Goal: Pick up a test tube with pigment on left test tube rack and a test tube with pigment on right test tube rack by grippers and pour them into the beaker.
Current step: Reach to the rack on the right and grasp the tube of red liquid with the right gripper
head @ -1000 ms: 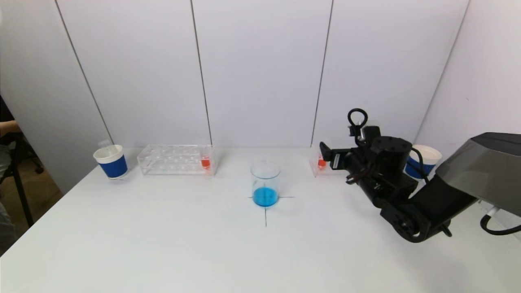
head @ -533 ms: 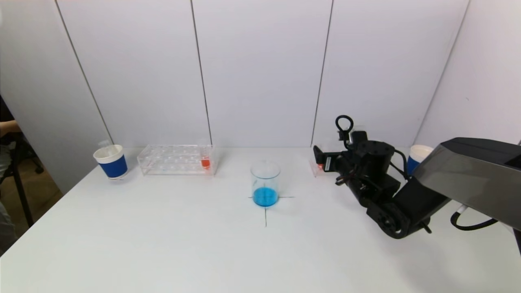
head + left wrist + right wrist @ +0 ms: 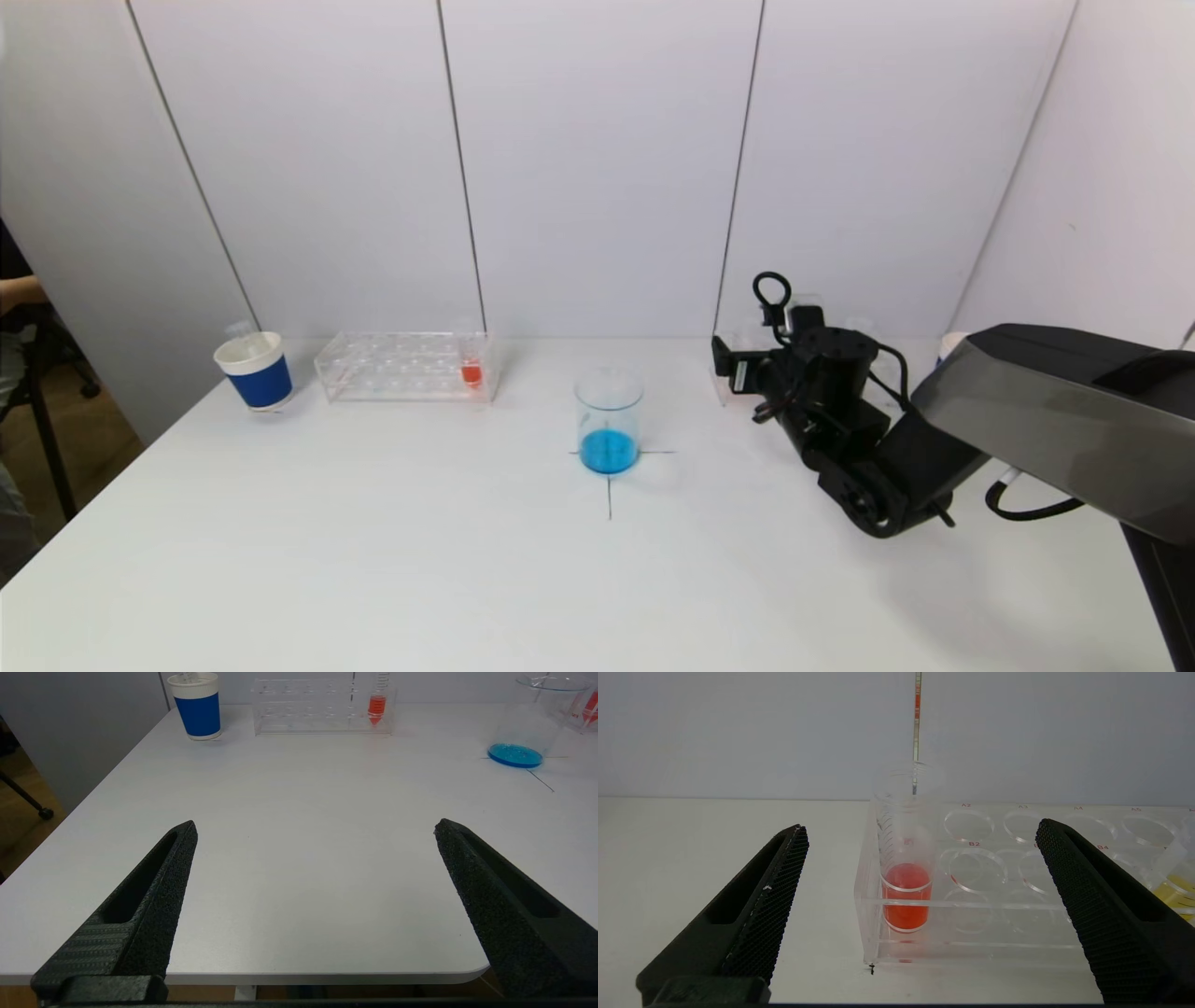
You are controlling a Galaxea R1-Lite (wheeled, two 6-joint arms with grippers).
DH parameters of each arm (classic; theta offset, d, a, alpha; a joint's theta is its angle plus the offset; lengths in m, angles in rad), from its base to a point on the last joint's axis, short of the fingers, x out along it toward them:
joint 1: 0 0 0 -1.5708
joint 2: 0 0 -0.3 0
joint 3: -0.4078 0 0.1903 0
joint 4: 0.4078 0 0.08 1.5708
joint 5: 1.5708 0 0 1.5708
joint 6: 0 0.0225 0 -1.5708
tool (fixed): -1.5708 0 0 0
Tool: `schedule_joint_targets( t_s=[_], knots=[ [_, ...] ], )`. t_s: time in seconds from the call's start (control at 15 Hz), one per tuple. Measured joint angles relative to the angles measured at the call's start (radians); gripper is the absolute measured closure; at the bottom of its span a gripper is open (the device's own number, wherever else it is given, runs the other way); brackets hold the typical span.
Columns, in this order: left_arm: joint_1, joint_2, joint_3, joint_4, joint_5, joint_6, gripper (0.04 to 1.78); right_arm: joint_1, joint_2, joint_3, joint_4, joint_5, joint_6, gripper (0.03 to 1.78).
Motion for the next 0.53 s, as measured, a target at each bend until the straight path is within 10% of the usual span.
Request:
schedule_joint_targets(
  t_s=[0.53],
  knots=[
    [0.0,0.0,0.0,0.0,0.0,0.0,0.05,0.005,0.021,-0.041,0.005,-0.001,0.0,0.04]
  ],
)
